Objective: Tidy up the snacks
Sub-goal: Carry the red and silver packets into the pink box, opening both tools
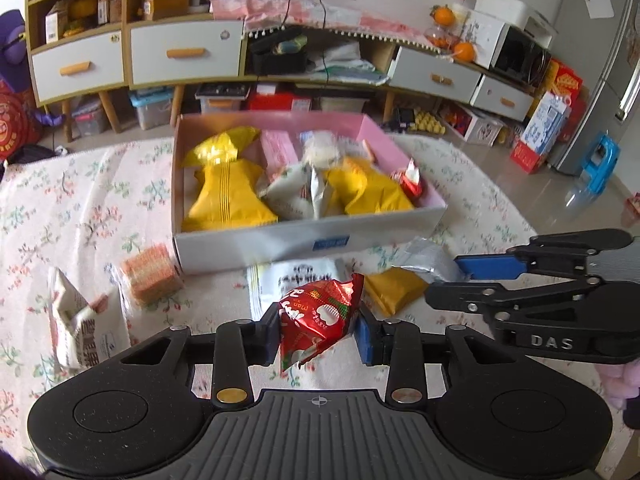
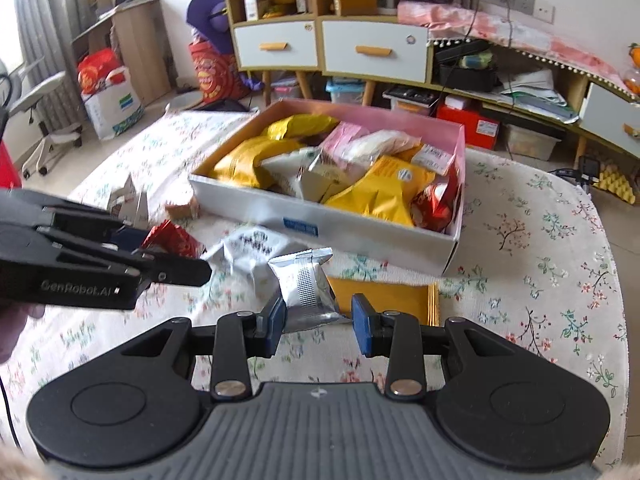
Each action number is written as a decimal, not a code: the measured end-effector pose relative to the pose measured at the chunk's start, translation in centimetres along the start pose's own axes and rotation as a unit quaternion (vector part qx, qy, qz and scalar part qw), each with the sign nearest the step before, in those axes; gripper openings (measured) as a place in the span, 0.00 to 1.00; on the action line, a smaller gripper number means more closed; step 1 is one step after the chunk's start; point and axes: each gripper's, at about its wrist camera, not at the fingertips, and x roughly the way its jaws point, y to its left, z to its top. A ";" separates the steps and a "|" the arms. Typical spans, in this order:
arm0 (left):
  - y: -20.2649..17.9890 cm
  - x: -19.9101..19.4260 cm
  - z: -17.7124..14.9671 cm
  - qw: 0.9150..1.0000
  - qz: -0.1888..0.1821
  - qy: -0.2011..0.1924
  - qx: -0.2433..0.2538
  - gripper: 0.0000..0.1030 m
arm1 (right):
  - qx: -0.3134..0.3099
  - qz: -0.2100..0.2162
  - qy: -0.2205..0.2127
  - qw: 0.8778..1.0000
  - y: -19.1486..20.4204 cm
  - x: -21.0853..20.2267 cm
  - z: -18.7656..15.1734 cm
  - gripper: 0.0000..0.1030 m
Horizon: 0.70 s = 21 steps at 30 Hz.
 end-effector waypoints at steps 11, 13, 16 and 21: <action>0.5 -0.4 3.9 0.999 0.023 -0.029 -0.019 0.33 | 0.077 -0.027 -0.027 0.996 -1.1 0.5 2.3 0.32; 0.8 0.0 4.9 0.999 0.029 -0.034 -0.018 0.33 | 0.072 -0.029 -0.029 0.997 -0.9 0.7 2.5 0.32; 1.2 1.3 6.2 0.999 0.032 -0.031 -0.026 0.33 | 0.071 -0.043 -0.031 0.996 -1.1 0.8 2.9 0.32; 2.1 3.3 8.7 0.998 0.030 -0.027 -0.051 0.33 | 0.085 -0.063 -0.044 0.993 -2.5 1.1 5.5 0.32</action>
